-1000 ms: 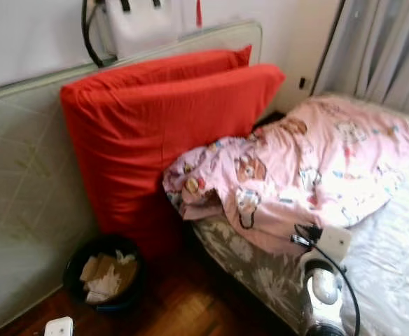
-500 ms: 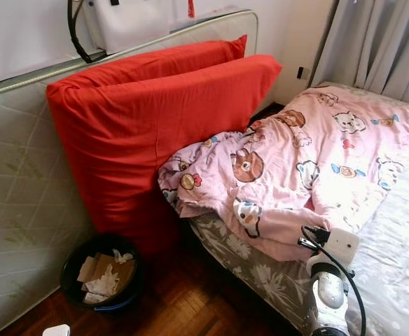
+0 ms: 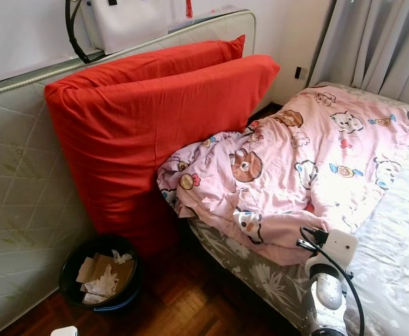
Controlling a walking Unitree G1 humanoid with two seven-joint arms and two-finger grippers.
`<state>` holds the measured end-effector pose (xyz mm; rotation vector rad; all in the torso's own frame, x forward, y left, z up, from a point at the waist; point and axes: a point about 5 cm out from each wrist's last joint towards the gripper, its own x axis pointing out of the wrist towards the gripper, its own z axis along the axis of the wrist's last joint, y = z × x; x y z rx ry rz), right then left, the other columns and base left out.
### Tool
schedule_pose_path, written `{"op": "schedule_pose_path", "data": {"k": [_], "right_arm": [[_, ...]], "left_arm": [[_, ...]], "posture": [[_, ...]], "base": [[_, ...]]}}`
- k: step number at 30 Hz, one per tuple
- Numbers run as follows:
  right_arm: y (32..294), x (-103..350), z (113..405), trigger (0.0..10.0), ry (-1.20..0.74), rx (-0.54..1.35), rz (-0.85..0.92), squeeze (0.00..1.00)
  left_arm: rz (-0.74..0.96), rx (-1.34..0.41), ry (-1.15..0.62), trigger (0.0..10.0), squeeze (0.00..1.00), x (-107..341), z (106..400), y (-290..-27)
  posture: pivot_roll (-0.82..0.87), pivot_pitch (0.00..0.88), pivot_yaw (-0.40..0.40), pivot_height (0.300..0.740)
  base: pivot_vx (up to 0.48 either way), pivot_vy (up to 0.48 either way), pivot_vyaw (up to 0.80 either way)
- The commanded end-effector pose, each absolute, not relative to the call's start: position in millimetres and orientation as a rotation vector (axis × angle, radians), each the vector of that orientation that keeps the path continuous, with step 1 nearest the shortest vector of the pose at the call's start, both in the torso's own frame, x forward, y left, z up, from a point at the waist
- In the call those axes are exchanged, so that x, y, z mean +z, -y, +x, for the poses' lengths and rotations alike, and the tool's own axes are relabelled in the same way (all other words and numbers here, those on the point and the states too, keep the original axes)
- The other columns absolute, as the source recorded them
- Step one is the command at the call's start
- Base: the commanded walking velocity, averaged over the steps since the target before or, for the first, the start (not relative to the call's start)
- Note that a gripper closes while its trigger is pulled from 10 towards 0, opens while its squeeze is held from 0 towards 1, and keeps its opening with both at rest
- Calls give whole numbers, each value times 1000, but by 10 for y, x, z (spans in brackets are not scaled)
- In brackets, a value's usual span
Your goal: Clean up the room
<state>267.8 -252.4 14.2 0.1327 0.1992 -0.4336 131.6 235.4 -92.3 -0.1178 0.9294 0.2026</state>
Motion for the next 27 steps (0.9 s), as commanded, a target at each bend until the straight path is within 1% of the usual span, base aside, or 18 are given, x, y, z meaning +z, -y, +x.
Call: {"op": "schedule_pose_path", "data": {"k": [1, 11, 17, 27], "right_arm": [[2509, 162, 2689, 10000, -187, -431, 131, 0], [2522, 168, 2678, 10000, -176, -453, 163, 0], [2539, 178, 2676, 10000, -171, -458, 169, 0], [2537, 160, 2651, 10000, -180, -458, 166, 0]], "left_arm": [[-111, 209, -954, 10000, 0, -931, 1278, -2395], [-102, 204, -957, 10000, 0, -917, 1276, -2450], [-107, 193, -962, 10000, 0, -940, 1269, -2374], [-106, 185, -963, 10000, 0, -949, 1249, -2353]], "posture": [[67, 0, 25, 740], [72, 0, 23, 740], [71, 0, 21, 740], [70, 0, 16, 740]], "base": [[0, 0, 0], [0, 0, 0], [0, 0, 0], [0, 0, 0]]}}
